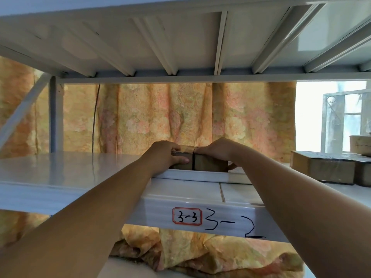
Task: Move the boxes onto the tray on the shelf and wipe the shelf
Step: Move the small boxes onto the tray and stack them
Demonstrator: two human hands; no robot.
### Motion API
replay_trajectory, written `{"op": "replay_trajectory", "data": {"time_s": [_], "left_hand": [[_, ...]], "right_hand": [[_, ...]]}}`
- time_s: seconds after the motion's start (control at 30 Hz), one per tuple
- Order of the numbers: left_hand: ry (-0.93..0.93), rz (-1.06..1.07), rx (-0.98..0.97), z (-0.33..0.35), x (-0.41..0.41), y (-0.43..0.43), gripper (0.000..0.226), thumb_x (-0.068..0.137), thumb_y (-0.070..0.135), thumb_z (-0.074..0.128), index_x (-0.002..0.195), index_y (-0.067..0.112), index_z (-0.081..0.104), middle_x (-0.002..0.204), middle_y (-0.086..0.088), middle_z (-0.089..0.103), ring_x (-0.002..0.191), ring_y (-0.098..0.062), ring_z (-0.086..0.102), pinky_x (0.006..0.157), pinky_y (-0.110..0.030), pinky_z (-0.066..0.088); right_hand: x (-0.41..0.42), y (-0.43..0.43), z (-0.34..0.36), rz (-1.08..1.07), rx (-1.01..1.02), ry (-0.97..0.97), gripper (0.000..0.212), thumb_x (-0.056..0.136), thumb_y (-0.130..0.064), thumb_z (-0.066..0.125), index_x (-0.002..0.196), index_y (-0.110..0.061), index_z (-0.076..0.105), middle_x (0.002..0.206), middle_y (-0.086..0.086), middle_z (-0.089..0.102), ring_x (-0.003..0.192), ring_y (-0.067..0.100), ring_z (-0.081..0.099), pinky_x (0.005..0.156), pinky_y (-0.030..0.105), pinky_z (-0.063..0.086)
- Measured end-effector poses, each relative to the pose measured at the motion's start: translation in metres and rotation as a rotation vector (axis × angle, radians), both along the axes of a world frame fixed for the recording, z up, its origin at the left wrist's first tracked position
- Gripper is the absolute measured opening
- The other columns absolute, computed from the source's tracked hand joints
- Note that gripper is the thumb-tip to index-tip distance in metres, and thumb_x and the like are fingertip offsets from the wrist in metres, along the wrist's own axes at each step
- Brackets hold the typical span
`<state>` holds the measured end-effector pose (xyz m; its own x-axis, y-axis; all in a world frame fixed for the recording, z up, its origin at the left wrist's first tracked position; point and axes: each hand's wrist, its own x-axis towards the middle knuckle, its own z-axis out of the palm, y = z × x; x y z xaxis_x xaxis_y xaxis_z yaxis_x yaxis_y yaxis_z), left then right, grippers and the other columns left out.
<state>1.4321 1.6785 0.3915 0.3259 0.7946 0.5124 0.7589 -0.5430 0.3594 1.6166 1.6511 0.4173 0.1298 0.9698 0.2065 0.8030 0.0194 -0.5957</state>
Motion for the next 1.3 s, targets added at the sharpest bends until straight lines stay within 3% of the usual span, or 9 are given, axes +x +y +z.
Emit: {"op": "replay_trajectory", "data": {"time_s": [0.07, 0.23, 0.5, 0.7, 0.87, 1.0, 1.1, 1.17, 1.3], "left_hand": [[0.019, -0.001, -0.015, 0.001, 0.001, 0.001, 0.059, 0.079, 0.042, 0.069, 0.132, 0.018, 0.055, 0.138, -0.006, 0.053, 0.124, -0.022, 0.05, 0.088, -0.02, 0.034], [0.101, -0.013, -0.05, 0.004, 0.001, 0.004, 0.059, 0.082, 0.04, 0.067, 0.135, 0.021, 0.051, 0.142, -0.005, 0.049, 0.126, -0.023, 0.047, 0.088, -0.021, 0.033], [0.113, -0.007, -0.022, 0.003, 0.001, 0.004, 0.06, 0.082, 0.041, 0.066, 0.136, 0.021, 0.051, 0.141, -0.009, 0.049, 0.125, -0.026, 0.047, 0.091, -0.026, 0.036], [0.179, 0.026, -0.005, -0.002, 0.002, 0.006, 0.063, 0.082, 0.053, 0.06, 0.138, 0.028, 0.043, 0.136, -0.01, 0.042, 0.122, -0.029, 0.044, 0.095, -0.032, 0.037], [0.287, 0.099, 0.192, -0.002, 0.001, -0.005, 0.069, 0.083, 0.063, 0.049, 0.141, 0.028, 0.038, 0.144, -0.004, 0.044, 0.134, -0.027, 0.03, 0.103, -0.04, 0.033], [0.128, 0.004, 0.342, 0.008, 0.013, -0.015, 0.06, 0.088, 0.061, 0.042, 0.135, 0.025, 0.046, 0.14, -0.001, 0.05, 0.131, -0.022, 0.039, 0.102, -0.037, 0.038], [-0.012, -0.127, 0.296, 0.024, 0.036, -0.023, 0.048, 0.093, 0.049, 0.044, 0.132, 0.022, 0.049, 0.138, -0.001, 0.053, 0.124, -0.021, 0.049, 0.095, -0.032, 0.042], [-0.038, -0.202, 0.241, 0.034, 0.057, -0.029, 0.043, 0.094, 0.039, 0.048, 0.132, 0.021, 0.049, 0.138, -0.001, 0.053, 0.12, -0.02, 0.052, 0.087, -0.025, 0.039], [-0.049, -0.268, 0.149, 0.048, 0.107, -0.044, 0.041, 0.093, 0.033, 0.048, 0.132, 0.018, 0.048, 0.133, -0.005, 0.056, 0.112, -0.022, 0.056, 0.08, -0.025, 0.04]], "right_hand": [[0.002, -0.001, 0.0, -0.001, -0.001, 0.015, 0.066, 0.074, -0.065, 0.062, 0.11, -0.01, 0.064, 0.104, 0.006, 0.065, 0.088, 0.02, 0.061, 0.067, 0.03, 0.052], [0.007, -0.002, -0.002, 0.016, 0.024, 0.001, 0.066, 0.072, -0.065, 0.064, 0.108, -0.009, 0.066, 0.104, 0.005, 0.066, 0.095, 0.021, 0.063, 0.08, 0.036, 0.055], [0.017, -0.004, -0.001, 0.059, 0.04, -0.025, 0.062, 0.071, -0.065, 0.066, 0.106, -0.013, 0.07, 0.105, 0.003, 0.068, 0.098, 0.019, 0.063, 0.087, 0.038, 0.055], [0.016, -0.009, -0.004, 0.066, 0.04, -0.026, 0.06, 0.075, -0.065, 0.063, 0.112, -0.018, 0.069, 0.11, 0.002, 0.066, 0.102, 0.02, 0.061, 0.089, 0.04, 0.054], [0.011, -0.016, -0.004, 0.075, 0.047, -0.099, 0.059, 0.085, -0.061, 0.053, 0.119, -0.014, 0.065, 0.12, 0.008, 0.063, 0.109, 0.024, 0.058, 0.094, 0.037, 0.048], [0.013, -0.013, -0.004, -0.014, 0.274, -0.071, 0.065, 0.086, -0.063, 0.048, 0.131, -0.017, 0.056, 0.14, 0.006, 0.051, 0.128, 0.025, 0.047, 0.102, 0.036, 0.037], [0.028, -0.014, 0.002, -0.145, 0.422, -0.082, 0.055, 0.089, -0.059, 0.047, 0.125, -0.019, 0.059, 0.13, 0.005, 0.059, 0.118, 0.025, 0.054, 0.088, 0.031, 0.039], [0.044, -0.021, 0.005, -0.222, 0.466, -0.127, 0.047, 0.09, -0.052, 0.05, 0.123, -0.02, 0.06, 0.126, 0.005, 0.062, 0.115, 0.025, 0.056, 0.09, 0.032, 0.041], [0.087, -0.044, 0.009, -0.382, 0.533, -0.277, 0.034, 0.09, -0.04, 0.052, 0.117, -0.022, 0.064, 0.125, 0.003, 0.063, 0.119, 0.025, 0.053, 0.098, 0.034, 0.041]]}}
